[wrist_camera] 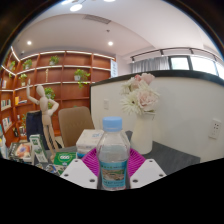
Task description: Pour water
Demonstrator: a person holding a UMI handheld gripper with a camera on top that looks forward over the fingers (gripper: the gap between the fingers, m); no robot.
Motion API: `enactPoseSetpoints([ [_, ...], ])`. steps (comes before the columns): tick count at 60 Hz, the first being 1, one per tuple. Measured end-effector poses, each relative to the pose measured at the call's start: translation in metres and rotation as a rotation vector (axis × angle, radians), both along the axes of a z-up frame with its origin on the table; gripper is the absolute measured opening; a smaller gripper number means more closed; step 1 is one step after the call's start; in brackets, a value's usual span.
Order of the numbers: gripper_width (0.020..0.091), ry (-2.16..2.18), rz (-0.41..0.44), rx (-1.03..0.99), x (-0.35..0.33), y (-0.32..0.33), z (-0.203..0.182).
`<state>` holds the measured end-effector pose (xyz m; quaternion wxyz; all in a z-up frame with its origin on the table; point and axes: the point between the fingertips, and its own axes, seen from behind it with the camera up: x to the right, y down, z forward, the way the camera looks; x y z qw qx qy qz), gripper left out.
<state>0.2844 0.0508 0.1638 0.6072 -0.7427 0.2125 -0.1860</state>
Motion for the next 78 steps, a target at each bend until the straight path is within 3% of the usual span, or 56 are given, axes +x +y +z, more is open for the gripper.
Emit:
enactPoseSetpoints([
  [8,0.0317,-0.006,-0.026,-0.027,0.038,0.008,-0.036],
  [20,0.0348,-0.008,0.011,-0.029,0.049,0.022,-0.073],
  [28,0.037,0.006,0.021,0.058,0.049,0.025,-0.069],
  [37,0.0487,-0.015,0.027,0.038,0.048,0.023,-0.07],
  [39,0.0557,-0.02,0.023,0.012,0.05,0.022,-0.073],
  [45,0.0866,-0.027,-0.002,-0.041,0.05,0.005,-0.08],
  [59,0.0855,-0.052,0.036,-0.055,0.005,-0.069,-0.071],
  [78,0.0852,0.004,0.253,0.009,-0.093,-0.148,-0.008],
])
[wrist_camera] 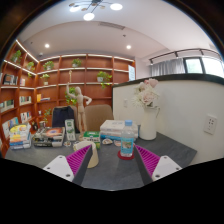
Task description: Pour water
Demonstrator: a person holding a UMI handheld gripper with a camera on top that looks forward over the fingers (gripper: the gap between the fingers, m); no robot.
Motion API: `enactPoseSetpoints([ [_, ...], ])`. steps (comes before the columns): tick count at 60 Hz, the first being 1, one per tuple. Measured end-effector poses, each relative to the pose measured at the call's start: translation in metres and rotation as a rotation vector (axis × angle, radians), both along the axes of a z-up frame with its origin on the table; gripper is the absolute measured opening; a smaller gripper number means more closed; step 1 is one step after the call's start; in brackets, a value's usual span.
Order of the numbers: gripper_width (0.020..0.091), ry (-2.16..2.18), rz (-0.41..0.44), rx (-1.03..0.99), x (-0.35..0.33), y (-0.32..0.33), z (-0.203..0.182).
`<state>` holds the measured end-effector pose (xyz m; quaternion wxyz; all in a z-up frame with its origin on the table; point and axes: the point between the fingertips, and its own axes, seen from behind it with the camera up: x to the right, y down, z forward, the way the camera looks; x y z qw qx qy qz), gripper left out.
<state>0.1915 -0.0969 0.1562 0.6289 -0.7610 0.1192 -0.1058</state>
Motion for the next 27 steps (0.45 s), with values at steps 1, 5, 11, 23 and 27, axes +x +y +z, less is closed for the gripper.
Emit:
enactPoseSetpoints([
  [1,0.0853,-0.004,0.003,-0.004,-0.004,-0.003,0.002],
  [5,0.085,-0.021,0.019,-0.029,-0.017,-0.014,0.008],
  [11,0.0853,-0.045,0.066,-0.048,-0.039,-0.023,0.011],
  [23,0.0851,-0.059,0.12,-0.076,-0.06,-0.036,0.014],
  [27,0.085,-0.061,0.129,-0.067,-0.062,-0.035,0.015],
])
